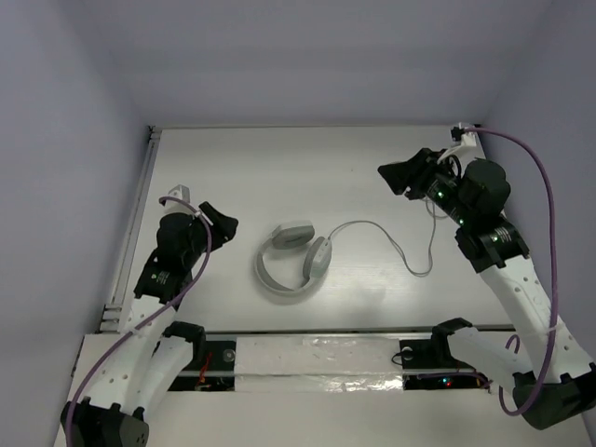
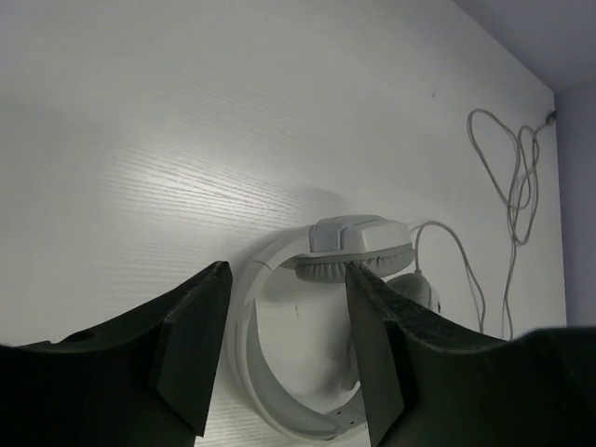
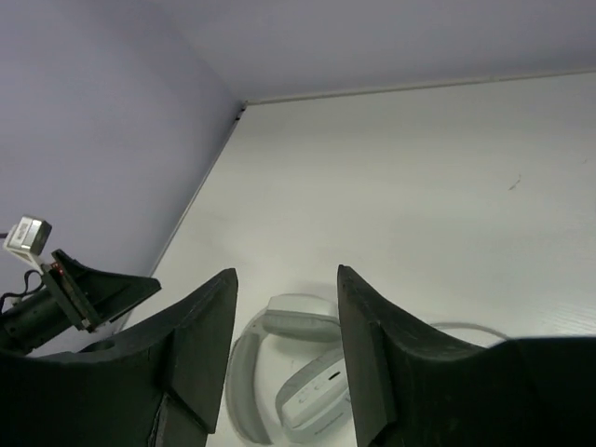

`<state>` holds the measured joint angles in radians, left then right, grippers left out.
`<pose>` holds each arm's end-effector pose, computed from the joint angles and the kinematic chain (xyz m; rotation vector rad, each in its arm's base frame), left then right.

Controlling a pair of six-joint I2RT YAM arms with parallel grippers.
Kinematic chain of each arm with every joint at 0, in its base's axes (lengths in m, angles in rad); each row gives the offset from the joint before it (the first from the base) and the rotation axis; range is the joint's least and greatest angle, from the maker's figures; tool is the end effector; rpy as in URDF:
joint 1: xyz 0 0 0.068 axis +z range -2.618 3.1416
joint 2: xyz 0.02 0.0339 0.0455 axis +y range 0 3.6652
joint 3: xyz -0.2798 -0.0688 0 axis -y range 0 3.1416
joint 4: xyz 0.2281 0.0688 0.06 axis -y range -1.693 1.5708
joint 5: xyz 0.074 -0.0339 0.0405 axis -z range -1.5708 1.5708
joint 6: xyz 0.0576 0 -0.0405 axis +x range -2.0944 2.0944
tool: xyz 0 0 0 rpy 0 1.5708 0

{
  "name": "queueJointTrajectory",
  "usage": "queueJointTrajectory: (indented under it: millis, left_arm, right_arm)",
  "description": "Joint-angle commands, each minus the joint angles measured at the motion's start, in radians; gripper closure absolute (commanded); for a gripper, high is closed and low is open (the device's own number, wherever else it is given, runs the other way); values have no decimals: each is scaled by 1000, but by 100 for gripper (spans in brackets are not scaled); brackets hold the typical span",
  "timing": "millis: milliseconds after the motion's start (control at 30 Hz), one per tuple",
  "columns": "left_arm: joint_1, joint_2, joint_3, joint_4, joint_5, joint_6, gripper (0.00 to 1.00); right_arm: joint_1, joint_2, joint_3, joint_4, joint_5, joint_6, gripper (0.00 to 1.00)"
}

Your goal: Wrap the headphones

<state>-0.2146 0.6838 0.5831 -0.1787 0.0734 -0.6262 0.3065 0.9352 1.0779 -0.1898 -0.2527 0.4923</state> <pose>0.1578 -0.0387 0.2908 -0.3368 1.8703 -0.6478 0.1871 0.0743 0.4244 -0.0465 1.6787 0.8136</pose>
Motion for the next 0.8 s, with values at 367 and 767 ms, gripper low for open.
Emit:
queueJointTrajectory:
  millis: [367, 767]
  left_arm:
    - [-411, 166, 142, -203, -433, -113, 100]
    - [-894, 517, 239, -547, -719, -619, 55]
  right_arm:
    - [131, -26, -15, -28, 99, -23, 100]
    - [190, -68, -90, -11, 113, -20, 76]
